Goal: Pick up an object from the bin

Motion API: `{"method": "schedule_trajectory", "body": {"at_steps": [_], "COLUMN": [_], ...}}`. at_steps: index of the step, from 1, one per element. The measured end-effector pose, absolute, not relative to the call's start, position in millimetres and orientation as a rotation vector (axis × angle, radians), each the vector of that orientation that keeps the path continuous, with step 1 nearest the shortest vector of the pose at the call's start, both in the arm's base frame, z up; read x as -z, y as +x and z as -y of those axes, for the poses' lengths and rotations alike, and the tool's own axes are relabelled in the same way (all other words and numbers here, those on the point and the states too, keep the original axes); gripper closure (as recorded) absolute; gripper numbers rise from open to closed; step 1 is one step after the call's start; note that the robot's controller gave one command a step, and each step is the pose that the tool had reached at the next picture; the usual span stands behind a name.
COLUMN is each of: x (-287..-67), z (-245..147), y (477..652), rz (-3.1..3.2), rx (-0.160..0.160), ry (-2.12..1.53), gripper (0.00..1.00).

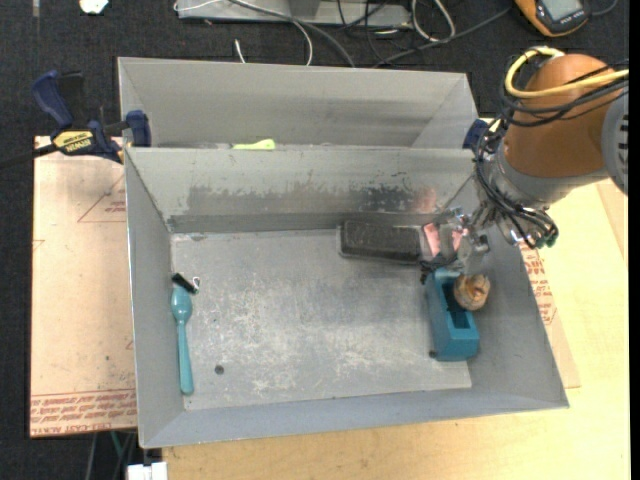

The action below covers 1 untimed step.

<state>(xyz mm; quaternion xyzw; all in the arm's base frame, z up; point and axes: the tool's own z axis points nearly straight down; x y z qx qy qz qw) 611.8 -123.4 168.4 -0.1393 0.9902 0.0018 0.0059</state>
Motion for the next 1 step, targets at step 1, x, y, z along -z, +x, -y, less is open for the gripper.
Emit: {"method": "schedule_trajectory", "body": {"at_steps": [1], "x": [-252.2], "z": [123.0], "y": [615.8], "rz": [-3.103], "rx": [-0.009], "ry": [-0.405], "gripper": [1.00]}}
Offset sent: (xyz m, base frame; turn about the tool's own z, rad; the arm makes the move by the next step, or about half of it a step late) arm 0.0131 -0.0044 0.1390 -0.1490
